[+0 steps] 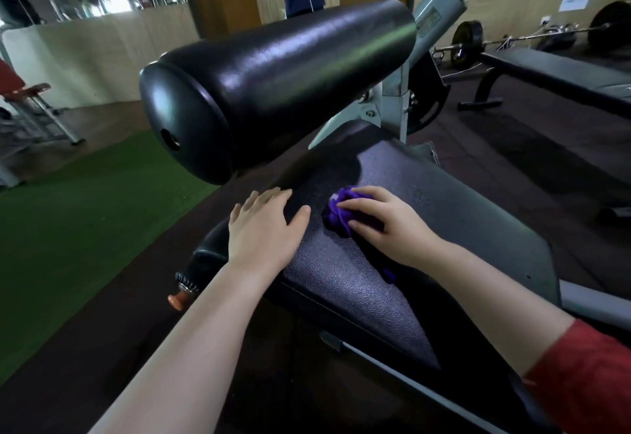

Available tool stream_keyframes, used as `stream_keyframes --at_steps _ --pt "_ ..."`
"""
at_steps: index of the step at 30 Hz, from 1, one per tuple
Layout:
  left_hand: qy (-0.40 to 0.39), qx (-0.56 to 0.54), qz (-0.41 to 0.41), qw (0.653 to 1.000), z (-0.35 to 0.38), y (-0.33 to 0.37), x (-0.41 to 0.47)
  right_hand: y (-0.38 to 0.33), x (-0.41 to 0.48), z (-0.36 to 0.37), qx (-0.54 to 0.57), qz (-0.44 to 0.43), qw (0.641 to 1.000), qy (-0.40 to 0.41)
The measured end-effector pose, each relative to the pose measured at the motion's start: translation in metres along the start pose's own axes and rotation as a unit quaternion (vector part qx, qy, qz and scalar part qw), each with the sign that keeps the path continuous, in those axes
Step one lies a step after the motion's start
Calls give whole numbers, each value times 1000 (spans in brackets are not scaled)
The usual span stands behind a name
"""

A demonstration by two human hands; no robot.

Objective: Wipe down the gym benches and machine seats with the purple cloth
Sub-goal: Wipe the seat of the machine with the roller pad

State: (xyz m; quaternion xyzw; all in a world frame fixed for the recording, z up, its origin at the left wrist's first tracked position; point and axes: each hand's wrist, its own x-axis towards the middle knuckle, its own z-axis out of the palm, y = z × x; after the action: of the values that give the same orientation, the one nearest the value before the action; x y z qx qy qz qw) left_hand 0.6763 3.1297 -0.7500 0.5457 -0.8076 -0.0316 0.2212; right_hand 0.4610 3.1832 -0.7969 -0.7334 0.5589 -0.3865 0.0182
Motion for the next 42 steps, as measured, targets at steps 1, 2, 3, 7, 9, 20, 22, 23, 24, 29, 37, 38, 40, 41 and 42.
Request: stream_keyframes --at_steps 1,2,3,7,9,20,22,23,24,29,37,38,40,41,42 --pt "3 -7 0 1000 0 1 3 2 8 1 0 -9 1000 -7" --pt "6 -17 -2 1000 0 2 7 4 17 3 -1 -14 1000 -13" --pt "10 -27 -4 1000 -1 4 11 7 29 6 -2 -18 1000 -17" --pt "-3 -46 0 999 0 17 24 30 81 6 -8 16 1000 -2" --pt "-23 -37 17 999 3 23 32 47 103 -2 -30 64 997 -1" --pt "-27 6 46 999 25 37 58 129 90 -29 -99 366 917 123" --pt "-20 3 39 999 29 39 61 104 90 -15 -102 266 952 110" --pt "-20 5 35 999 30 40 62 93 94 -8 -95 211 968 95" --pt "-20 10 34 999 31 40 63 83 99 -1 -84 161 980 76" --pt "-2 21 46 999 34 38 60 73 143 11 -78 79 994 21" --pt "-2 24 51 998 34 36 59 114 178 -6 -97 262 958 65" --pt "-3 21 51 998 34 37 58 115 176 -6 -106 300 945 75" --pt "-3 20 52 998 32 37 57 115 169 -6 -113 355 924 92" --pt "-2 21 53 998 32 37 57 112 163 -7 -113 362 920 98" --pt "0 23 53 998 32 37 57 111 157 -6 -112 358 922 99"
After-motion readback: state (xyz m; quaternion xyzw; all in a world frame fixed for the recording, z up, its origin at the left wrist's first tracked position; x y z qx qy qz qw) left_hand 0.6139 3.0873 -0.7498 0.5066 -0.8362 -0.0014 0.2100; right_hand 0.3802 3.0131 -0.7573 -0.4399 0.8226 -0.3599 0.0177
